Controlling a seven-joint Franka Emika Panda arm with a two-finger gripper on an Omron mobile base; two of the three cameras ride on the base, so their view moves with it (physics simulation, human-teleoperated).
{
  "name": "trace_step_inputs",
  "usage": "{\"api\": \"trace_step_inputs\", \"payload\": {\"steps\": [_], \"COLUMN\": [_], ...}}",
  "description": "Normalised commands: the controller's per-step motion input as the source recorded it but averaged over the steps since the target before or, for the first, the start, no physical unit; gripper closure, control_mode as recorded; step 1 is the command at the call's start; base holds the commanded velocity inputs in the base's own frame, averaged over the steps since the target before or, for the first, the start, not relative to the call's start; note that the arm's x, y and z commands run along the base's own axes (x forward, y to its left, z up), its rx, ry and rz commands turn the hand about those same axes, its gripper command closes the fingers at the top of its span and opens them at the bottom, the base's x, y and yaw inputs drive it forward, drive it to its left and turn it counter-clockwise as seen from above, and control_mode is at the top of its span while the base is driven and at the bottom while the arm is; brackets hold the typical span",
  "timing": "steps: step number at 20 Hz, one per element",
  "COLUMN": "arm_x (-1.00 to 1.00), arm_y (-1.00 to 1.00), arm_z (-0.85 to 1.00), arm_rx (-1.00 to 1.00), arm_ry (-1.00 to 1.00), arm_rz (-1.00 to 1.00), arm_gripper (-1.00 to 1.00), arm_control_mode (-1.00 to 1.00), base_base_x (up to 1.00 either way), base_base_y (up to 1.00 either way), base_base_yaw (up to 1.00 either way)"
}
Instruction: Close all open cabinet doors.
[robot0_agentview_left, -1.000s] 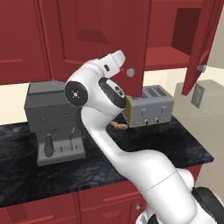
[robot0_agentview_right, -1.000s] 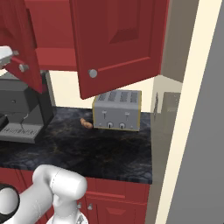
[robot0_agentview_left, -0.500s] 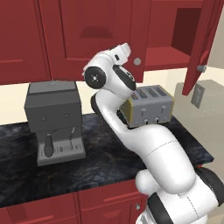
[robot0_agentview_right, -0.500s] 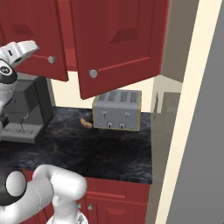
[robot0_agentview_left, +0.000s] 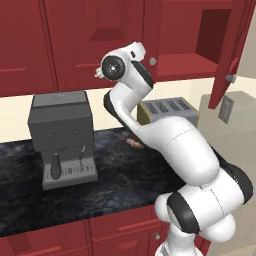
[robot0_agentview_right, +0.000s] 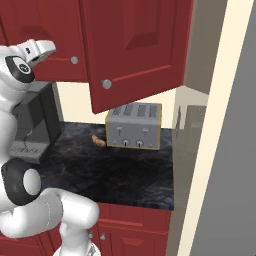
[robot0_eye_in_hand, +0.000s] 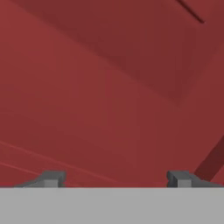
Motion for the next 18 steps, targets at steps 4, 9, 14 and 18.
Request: {"api": "trace_step_inputs", "payload": {"steps": [4,9,14,18], "arm_x": [0.73,0.34,-0.68,-1.00], "arm_y": [-0.02,0.00,-0.05,-0.20], "arm_z": [-0.14,-0.24,-0.22,-0.02], "arm_rx": [0.08,0.08,0.08,0.10], "arm_ry": [0.16,0.10,-0.01,-0.13], "arm_rz": [0.00,0.00,0.00,0.00], "arm_gripper": [-1.00,-1.00,-1.00,-1.00], "arm_control_mode": [-1.00,-1.00,-1.00,-1.00], "base_base_x": [0.00,0.00,0.00,0.00], "base_base_y": [0.00,0.00,0.00,0.00], "base_base_yaw": [0.00,0.00,0.00,0.00]}}
